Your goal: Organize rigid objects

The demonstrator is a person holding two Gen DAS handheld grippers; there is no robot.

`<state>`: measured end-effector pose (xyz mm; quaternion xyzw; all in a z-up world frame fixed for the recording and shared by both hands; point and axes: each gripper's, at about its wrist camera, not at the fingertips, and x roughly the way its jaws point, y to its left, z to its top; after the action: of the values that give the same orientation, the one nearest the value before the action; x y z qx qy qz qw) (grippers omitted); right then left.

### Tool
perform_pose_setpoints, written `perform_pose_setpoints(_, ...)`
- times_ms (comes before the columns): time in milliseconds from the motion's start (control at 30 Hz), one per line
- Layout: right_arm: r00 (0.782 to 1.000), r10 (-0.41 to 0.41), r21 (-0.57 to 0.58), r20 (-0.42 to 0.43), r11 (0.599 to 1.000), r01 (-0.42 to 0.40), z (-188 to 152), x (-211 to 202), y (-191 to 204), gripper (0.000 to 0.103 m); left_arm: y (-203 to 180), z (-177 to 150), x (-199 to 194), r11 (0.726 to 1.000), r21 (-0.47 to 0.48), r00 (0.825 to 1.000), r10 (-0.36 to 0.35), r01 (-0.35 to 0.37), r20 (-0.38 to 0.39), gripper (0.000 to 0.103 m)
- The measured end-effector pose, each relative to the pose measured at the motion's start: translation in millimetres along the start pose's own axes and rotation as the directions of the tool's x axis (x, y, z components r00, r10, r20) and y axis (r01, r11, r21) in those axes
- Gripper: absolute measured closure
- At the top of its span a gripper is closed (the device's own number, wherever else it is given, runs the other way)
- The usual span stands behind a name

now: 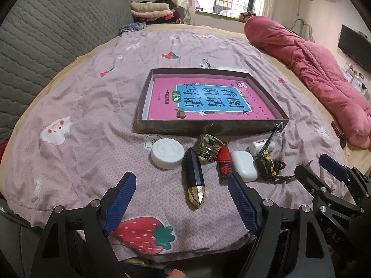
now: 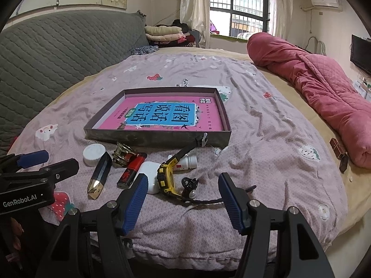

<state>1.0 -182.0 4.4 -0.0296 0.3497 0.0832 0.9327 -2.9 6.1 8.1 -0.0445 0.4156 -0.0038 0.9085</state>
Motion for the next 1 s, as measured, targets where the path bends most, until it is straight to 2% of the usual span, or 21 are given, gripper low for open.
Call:
perform_pose_setpoints(233, 0.999, -0.029, -0.028, 0.017, 0.999, 0.029, -2.0, -11.1, 0.1, 0.041, -0.4, -0.7, -2.1, 1.000, 0.003, 1.000, -0.011, 0.011, -0.003, 0.021)
perform_pose_setpoints(467, 0.999, -0.009, -0.011, 0.034, 1.000, 0.010, -0.7, -13.7, -0.8, 0.041, 0.1, -2.3, 0.4, 1.000, 0.004, 1.000, -0.009, 0.009, -0.002, 0.021)
perform_pose_setpoints(1000, 0.996, 0.065, -0.056, -0.067, 0.996, -0.069, -4.1, 22.1, 4.6, 0.041, 4.5, -3.5, 27.0, 0.998, -0.022, 0.997, -0.055, 0.054, -0.056, 0.021)
